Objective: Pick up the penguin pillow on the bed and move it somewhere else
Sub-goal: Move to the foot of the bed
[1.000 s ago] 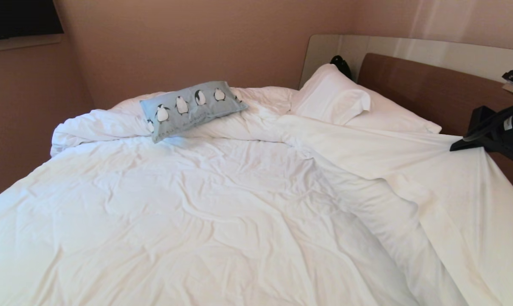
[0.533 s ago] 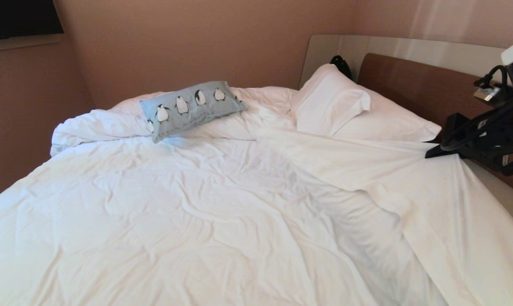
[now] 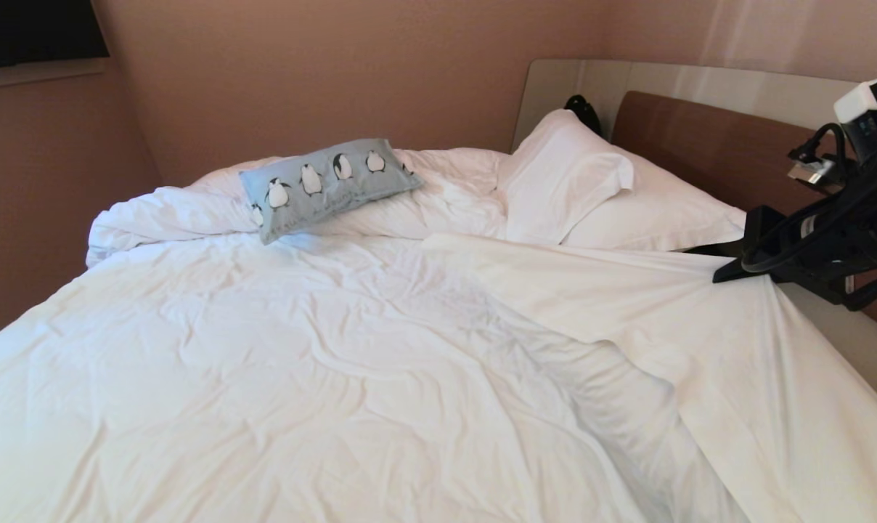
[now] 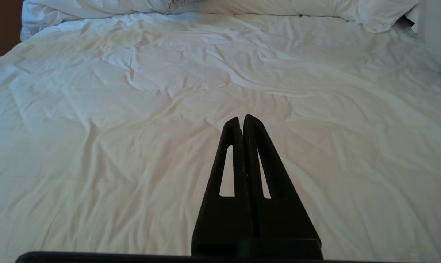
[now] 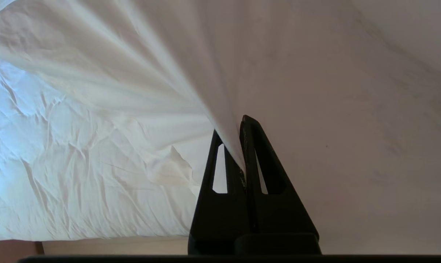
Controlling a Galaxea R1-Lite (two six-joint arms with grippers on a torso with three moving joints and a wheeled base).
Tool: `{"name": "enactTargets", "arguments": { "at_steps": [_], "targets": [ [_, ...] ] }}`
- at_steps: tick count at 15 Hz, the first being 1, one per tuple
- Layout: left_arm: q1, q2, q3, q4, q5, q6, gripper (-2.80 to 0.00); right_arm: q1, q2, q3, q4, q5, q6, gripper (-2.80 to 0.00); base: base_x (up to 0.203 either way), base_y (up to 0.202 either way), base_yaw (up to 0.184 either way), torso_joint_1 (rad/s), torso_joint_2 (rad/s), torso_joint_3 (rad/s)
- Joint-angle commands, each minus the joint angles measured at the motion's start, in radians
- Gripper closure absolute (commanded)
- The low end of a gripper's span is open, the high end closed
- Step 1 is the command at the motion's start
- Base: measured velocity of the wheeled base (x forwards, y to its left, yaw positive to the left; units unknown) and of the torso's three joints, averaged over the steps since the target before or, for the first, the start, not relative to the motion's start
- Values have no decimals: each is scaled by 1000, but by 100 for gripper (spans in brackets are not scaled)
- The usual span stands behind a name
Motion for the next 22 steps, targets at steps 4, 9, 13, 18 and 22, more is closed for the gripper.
{"name": "enactTargets", "arguments": {
  "at_steps": [4,9,13,18,22],
  "targets": [
    [0,0,1,1,0,-1,0,2,-7,2,6,1,3,0,0,0,0,0,0,0],
    [0,0,1,1,0,-1,0,2,-9,2,6,1,3,0,0,0,0,0,0,0],
    [0,0,0,1,0,-1,0,4,-9,2,6,1,3,0,0,0,0,0,0,0],
    [0,1,0,1,0,-2,0,5,-9,2,6,1,3,0,0,0,0,0,0,0],
    [0,0,1,1,1,-2,0,7,-7,3,6,1,1,0,0,0,0,0,0,0]
  ]
}}
